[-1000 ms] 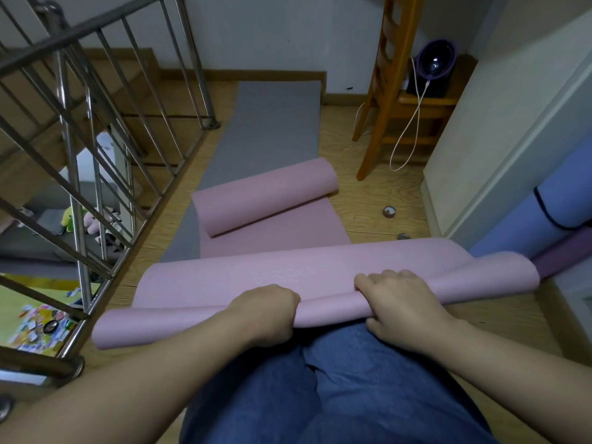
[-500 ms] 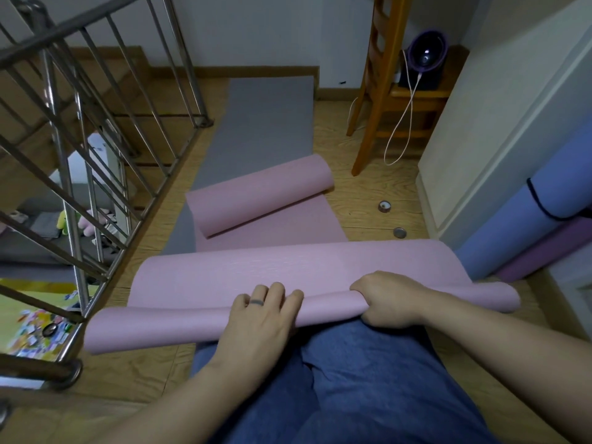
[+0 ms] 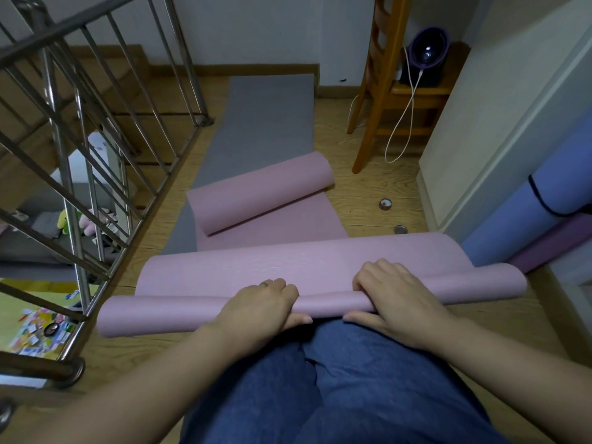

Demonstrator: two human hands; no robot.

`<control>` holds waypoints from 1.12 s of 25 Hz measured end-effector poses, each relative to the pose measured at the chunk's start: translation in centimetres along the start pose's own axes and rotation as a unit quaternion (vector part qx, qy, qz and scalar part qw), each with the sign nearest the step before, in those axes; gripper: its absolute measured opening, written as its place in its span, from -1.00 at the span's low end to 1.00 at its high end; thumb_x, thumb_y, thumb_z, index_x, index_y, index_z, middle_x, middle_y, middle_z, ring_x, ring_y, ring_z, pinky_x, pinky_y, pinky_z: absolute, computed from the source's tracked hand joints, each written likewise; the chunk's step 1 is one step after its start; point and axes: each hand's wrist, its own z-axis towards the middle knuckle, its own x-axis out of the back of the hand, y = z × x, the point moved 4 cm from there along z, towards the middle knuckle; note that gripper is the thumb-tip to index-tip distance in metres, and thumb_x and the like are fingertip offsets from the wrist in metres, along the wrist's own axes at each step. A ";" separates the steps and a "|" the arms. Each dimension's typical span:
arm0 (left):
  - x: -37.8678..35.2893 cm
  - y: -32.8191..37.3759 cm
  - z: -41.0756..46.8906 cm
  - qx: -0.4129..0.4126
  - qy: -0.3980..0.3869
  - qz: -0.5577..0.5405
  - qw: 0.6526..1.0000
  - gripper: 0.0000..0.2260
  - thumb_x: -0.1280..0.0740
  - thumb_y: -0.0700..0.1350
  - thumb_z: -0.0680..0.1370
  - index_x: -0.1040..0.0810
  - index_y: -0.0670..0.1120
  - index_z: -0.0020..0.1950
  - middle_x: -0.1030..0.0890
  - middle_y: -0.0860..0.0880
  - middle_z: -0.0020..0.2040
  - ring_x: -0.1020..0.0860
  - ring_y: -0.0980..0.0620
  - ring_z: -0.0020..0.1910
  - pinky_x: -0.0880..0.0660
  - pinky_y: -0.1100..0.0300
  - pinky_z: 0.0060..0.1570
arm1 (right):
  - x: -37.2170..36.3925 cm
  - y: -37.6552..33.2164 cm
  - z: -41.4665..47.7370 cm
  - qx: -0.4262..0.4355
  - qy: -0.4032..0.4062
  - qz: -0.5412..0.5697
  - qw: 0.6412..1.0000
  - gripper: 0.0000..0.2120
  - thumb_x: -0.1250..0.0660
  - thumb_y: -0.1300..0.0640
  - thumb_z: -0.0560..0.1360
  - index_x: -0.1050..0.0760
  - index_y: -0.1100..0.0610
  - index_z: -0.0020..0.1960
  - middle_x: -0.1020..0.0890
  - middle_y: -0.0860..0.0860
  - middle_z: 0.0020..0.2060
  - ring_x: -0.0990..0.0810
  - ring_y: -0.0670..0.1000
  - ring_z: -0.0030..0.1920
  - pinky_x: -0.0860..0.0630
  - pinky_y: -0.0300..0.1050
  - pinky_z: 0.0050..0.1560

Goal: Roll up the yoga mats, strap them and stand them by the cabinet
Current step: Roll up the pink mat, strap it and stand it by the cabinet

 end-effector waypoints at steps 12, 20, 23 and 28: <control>0.5 -0.9 -1.0 0.040 -0.015 -0.188 0.981 -0.61 -0.06 0.26 0.57 -0.43 0.01 0.14 -0.47 0.00 0.05 -0.50 -0.06 0.06 -0.41 0.06 0.03 | 0.1 0.2 3.1 0.002 -0.152 0.126 0.980 -0.69 -0.18 -0.20 0.55 -0.51 0.00 -0.12 -0.52 -0.10 -0.29 -0.38 -0.11 -0.23 -0.22 -0.19 -0.12; 0.4 -1.8 1.2 0.015 -0.027 -0.134 0.990 -0.64 -0.03 0.15 0.64 -0.51 -0.02 0.12 -0.57 -0.05 0.07 -0.50 -0.07 0.08 -0.42 0.05 0.05 | -0.6 0.9 4.0 -0.063 -0.133 0.206 0.967 -0.78 -0.25 -0.18 0.53 -0.43 -0.04 -0.12 -0.46 -0.16 -0.33 -0.40 -0.19 -0.32 -0.28 -0.35 -0.25; 0.1 -2.0 1.8 0.041 -0.004 -0.123 0.992 -0.66 -0.04 0.16 0.63 -0.49 0.00 0.14 -0.59 -0.03 0.11 -0.51 -0.09 0.09 -0.43 0.06 0.01 | 0.2 -0.2 4.0 0.004 0.062 0.012 0.998 -0.73 -0.18 -0.16 0.50 -0.48 0.01 -0.15 -0.49 -0.11 -0.24 -0.48 -0.05 -0.25 -0.34 -0.14 -0.17; -0.3 -2.3 1.6 0.062 0.069 -0.229 0.969 -0.75 -0.18 0.13 0.60 -0.49 0.00 -0.10 -0.52 0.04 -0.07 -0.48 0.01 -0.05 -0.39 0.11 -0.04 | -1.5 -1.8 0.7 0.076 0.061 -0.021 0.995 -0.57 -0.14 -0.33 0.47 -0.50 -0.03 0.05 -0.50 -0.11 -0.13 -0.43 -0.05 -0.14 -0.34 -0.15 -0.11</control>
